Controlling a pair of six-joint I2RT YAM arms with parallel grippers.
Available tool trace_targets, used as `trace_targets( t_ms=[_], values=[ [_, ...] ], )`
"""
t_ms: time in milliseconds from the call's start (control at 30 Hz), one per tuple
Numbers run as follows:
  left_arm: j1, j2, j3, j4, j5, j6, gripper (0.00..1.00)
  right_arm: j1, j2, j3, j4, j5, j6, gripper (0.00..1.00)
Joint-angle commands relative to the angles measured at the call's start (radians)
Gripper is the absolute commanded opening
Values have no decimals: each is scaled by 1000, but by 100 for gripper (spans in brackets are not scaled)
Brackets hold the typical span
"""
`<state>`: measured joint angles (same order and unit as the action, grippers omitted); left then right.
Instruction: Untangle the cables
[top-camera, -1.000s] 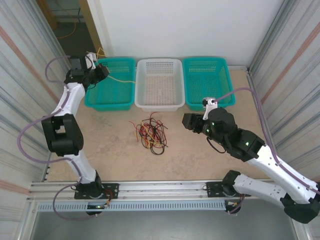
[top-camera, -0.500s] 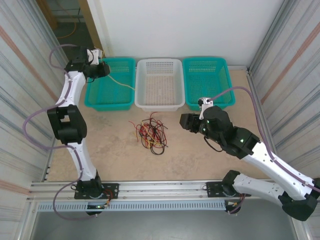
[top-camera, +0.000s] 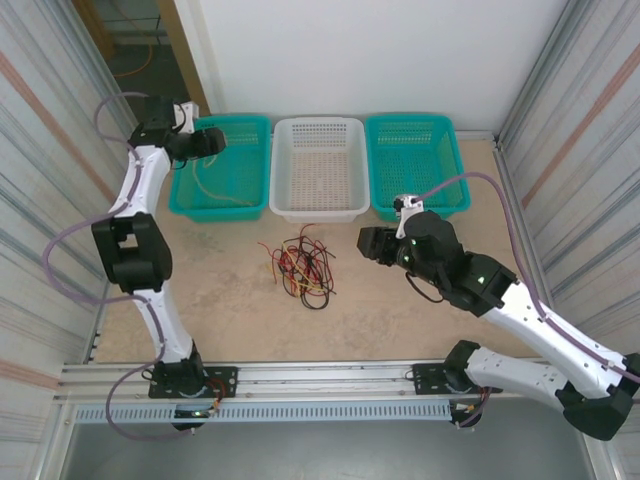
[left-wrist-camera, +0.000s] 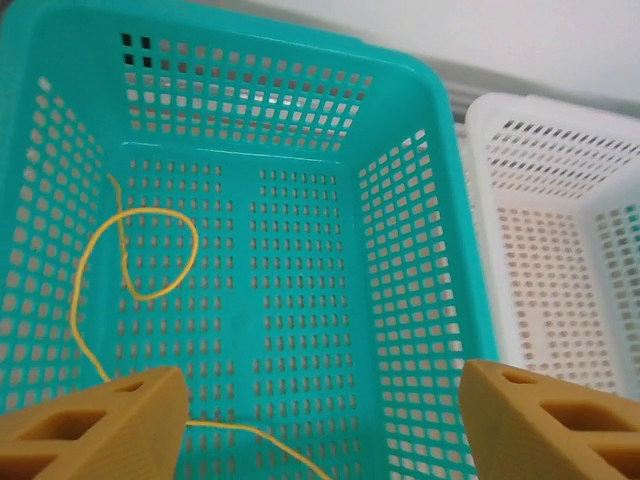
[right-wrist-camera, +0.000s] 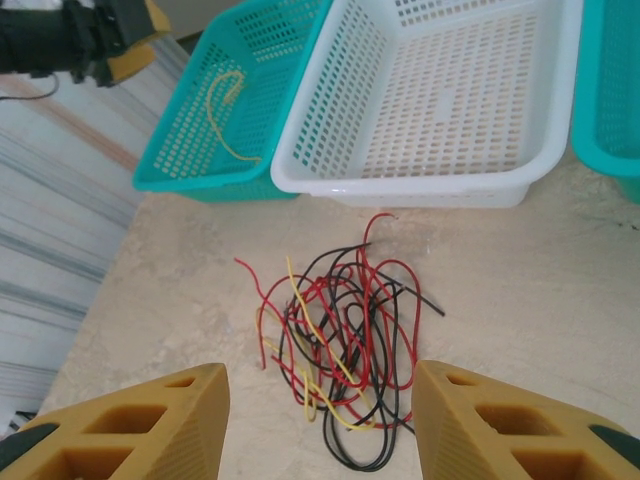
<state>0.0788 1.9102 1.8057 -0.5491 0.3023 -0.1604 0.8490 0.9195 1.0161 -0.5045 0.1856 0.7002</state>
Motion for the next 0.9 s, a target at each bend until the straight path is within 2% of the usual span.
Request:
trace_targets(
  t_ms=[0,100,200,333,500,567,633,700,800,867],
  values=[
    [1,-201,-106,66,-35,-116,67,11,8,10,17,8,16,53],
    [-17,-400,-314,147,21,-205,69,35,28,17,9,29,16,54],
    [-90,-591,-513,147,45,-245,70,72,58,17,5,67,19,54],
    [-284,-753,-711,38,10,-223,63,134,125,22,-11,178,46,61],
    [-512,-837,-920,-11,-44,-311,50,193,198,28,-37,301,67,67],
    [-585,-844,-972,-13,-98,-352,46,202,227,13,-19,278,72,67],
    [-622,-836,-1010,-11,-118,-382,44,197,267,7,-21,224,92,65],
    [-626,-817,-1042,3,-98,-417,42,188,325,10,-23,123,106,63],
    [-626,-798,-1058,17,-88,-444,43,195,415,5,-5,37,113,56],
    [-626,-791,-1058,37,-82,-452,46,198,469,-9,22,-3,97,56]
  ],
)
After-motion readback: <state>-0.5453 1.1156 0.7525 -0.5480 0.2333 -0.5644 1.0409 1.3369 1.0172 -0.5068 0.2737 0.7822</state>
